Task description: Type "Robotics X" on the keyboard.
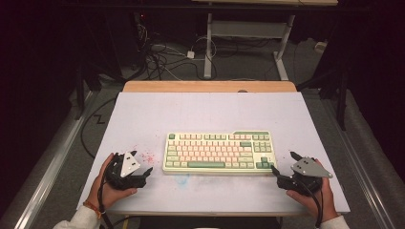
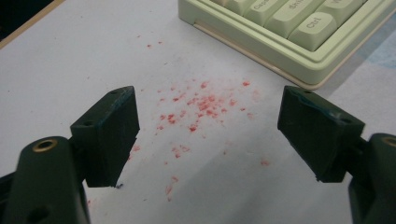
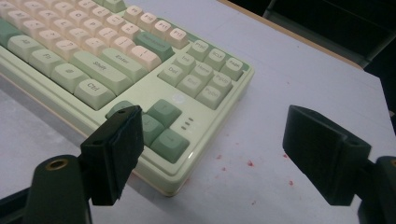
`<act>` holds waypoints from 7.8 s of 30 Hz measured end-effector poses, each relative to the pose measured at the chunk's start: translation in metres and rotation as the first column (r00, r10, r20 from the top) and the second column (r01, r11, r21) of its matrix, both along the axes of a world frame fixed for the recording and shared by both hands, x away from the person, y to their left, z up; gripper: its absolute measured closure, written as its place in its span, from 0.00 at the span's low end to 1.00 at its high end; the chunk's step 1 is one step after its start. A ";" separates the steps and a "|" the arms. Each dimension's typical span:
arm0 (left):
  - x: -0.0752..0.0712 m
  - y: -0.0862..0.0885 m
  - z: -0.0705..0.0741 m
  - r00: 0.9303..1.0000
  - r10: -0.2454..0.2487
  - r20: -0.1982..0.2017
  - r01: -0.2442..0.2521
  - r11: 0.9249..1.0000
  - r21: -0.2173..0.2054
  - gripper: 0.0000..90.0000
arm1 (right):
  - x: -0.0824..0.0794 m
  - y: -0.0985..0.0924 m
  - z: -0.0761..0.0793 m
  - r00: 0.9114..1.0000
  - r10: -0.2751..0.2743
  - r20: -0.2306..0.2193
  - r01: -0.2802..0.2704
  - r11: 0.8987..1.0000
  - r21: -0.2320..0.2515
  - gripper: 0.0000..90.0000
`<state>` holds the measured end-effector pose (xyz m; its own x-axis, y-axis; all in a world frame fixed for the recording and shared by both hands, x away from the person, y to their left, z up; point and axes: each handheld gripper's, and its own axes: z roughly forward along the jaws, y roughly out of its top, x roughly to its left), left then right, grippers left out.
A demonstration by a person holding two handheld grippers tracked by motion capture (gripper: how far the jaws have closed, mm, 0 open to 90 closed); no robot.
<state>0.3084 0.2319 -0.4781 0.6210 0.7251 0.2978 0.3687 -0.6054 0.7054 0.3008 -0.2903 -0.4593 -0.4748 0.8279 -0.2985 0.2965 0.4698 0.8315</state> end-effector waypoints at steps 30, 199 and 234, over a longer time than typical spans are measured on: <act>-0.001 0.001 -0.004 1.000 -0.010 -0.024 0.011 1.000 0.005 0.24 | 0.025 0.027 0.031 0.977 0.175 -0.124 -0.175 0.985 0.010 1.00; 0.039 -0.081 0.040 0.974 -0.213 0.072 0.217 0.975 -0.052 0.28 | 0.047 0.069 0.021 0.952 0.262 -0.160 -0.268 0.963 -0.013 1.00; 0.009 -0.041 0.004 0.988 -0.150 -0.023 0.149 0.987 -0.053 0.22 | 0.078 0.118 0.027 0.925 0.333 -0.186 -0.342 0.939 -0.020 1.00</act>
